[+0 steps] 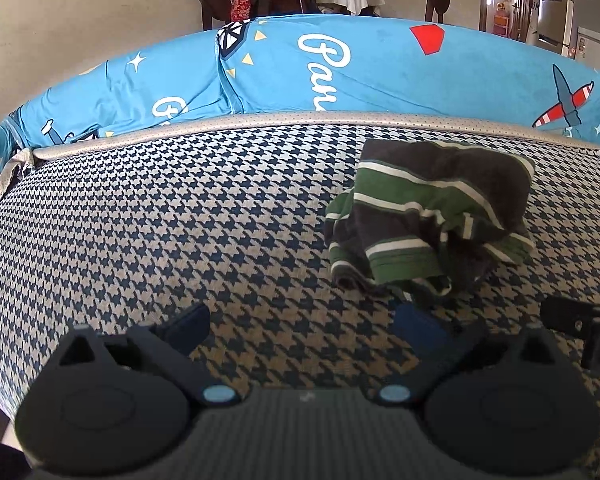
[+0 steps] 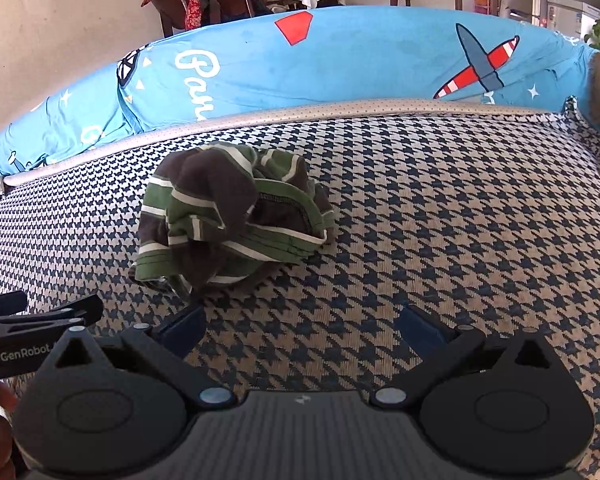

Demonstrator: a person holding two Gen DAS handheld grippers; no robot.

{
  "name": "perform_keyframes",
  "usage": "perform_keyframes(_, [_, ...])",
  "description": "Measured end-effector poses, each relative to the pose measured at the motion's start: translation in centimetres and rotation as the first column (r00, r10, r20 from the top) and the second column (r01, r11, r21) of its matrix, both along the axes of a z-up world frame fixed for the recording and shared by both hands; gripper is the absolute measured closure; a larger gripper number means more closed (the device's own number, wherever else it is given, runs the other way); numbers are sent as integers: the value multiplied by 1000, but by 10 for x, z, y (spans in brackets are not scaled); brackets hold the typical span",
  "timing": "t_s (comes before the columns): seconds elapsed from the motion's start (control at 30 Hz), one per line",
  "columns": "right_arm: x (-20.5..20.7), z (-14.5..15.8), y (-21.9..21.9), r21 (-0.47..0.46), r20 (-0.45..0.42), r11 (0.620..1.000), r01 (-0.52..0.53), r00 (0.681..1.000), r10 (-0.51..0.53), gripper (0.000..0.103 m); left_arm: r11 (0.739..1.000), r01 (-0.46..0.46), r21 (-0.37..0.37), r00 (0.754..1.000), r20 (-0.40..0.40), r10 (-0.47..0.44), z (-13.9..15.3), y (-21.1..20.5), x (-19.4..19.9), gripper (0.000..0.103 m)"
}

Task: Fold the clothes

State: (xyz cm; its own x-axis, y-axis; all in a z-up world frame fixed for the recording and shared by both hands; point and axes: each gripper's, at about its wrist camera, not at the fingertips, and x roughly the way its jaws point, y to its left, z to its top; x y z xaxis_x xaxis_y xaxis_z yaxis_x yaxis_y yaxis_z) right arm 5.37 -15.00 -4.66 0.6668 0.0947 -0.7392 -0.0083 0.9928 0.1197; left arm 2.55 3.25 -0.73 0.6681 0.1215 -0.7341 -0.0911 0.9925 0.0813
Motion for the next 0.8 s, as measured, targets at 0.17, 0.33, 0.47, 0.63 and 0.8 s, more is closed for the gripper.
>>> perform_keyframes(0.17, [-1, -3, -2, -1, -14, 1000, -8, 1000, 8, 0, 1000, 15, -6, 1000, -18, -15, -3, -4, -2, 0])
perform_keyframes(0.33, [-1, -6, -2, -8, -28, 1000, -20, 999, 20, 0, 1000, 22, -19, 999, -32, -23, -5, -5, -3, 0])
perform_keyframes(0.47, [-1, -8, -3, -10, -37, 1000, -22, 999, 21, 0, 999, 25, -20, 999, -40, -26, -7, -6, -3, 0])
perform_keyframes(0.63, [0, -9, -3, -13, -46, 1000, -25, 999, 24, 0, 999, 29, -24, 998, -48, -30, -8, -5, -4, 0])
perform_keyframes(0.8, [0, -9, -2, -16, -53, 999, -30, 998, 29, 0, 999, 31, -22, 998, -56, -32, -9, -5, -5, 0])
